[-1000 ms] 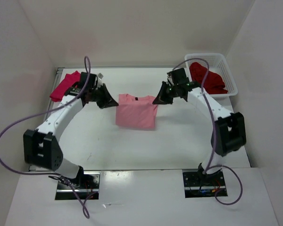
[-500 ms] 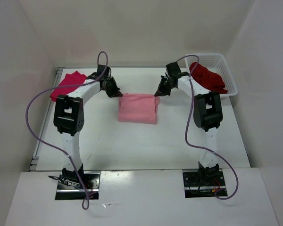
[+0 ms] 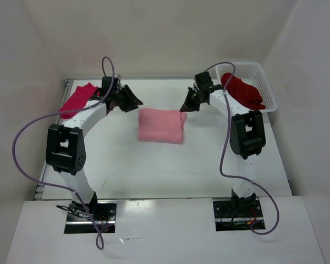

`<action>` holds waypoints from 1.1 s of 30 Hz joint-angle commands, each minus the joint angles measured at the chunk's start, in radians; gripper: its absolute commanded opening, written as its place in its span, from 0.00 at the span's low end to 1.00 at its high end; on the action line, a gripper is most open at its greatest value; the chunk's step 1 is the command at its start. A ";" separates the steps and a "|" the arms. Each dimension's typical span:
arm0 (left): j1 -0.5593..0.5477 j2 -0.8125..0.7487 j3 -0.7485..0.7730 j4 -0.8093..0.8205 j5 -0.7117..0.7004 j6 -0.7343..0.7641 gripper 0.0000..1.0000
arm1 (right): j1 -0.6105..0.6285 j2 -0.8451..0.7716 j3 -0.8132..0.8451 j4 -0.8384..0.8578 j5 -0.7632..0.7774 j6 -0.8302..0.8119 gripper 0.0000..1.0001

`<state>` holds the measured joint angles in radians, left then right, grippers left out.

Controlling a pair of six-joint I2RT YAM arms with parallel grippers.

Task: Fold and stack the t-shirts
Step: Fold the long partially folded tshirt into a neat square

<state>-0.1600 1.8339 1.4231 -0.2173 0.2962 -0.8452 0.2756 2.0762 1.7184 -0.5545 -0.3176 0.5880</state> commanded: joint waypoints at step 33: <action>-0.007 -0.254 -0.428 0.030 0.112 0.026 0.76 | 0.135 -0.292 -0.510 0.125 -0.215 -0.042 0.06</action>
<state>-0.2111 1.6283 0.9569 -0.1551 0.4294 -0.8375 0.4118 1.8915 1.1641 -0.3962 -0.5346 0.5808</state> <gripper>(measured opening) 0.758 0.048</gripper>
